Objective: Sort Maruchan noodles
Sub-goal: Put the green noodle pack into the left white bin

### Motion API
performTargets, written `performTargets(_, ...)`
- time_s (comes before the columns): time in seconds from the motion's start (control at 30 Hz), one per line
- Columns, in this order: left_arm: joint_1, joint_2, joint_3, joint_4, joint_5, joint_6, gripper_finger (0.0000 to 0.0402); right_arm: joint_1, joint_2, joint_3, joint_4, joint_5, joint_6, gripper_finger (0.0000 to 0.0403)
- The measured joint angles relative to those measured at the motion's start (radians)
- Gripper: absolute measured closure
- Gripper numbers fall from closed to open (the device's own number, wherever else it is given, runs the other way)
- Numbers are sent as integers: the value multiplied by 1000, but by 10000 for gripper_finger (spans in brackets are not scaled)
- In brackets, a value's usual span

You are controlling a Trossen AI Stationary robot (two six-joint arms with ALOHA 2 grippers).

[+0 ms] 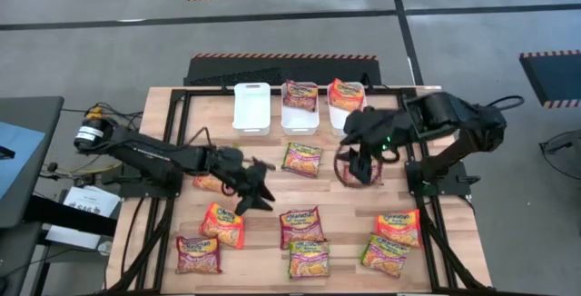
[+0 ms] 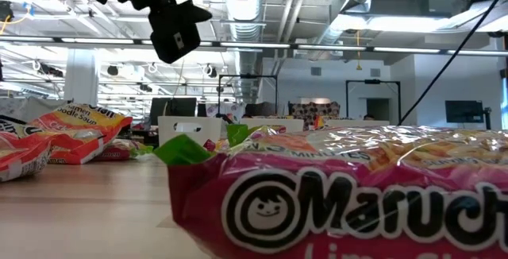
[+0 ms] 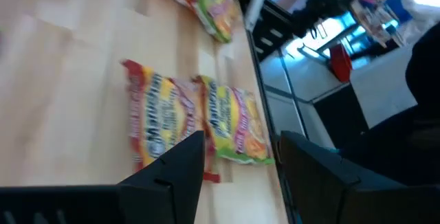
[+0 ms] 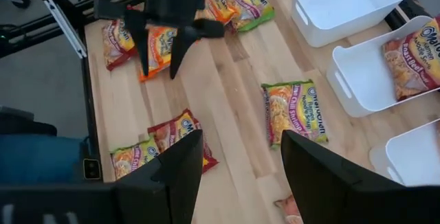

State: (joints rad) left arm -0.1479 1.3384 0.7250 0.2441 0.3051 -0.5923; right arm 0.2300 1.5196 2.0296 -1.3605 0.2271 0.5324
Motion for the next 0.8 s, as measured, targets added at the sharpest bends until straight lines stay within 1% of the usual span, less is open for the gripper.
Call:
performTargets(0.2,-94,96,0,129,-30,-38,226,96,24,0,2,85,109,181)
performTargets(0.47,-159,196,4,201,-75,-90,226,165,79,0,14,117,216,181)
performTargets(0.6,-180,255,58,194,-94,-112,226,183,113,0,10,118,229,181)
performTargets(0.8,-202,380,194,133,-96,-95,226,198,158,-1,21,120,251,181)
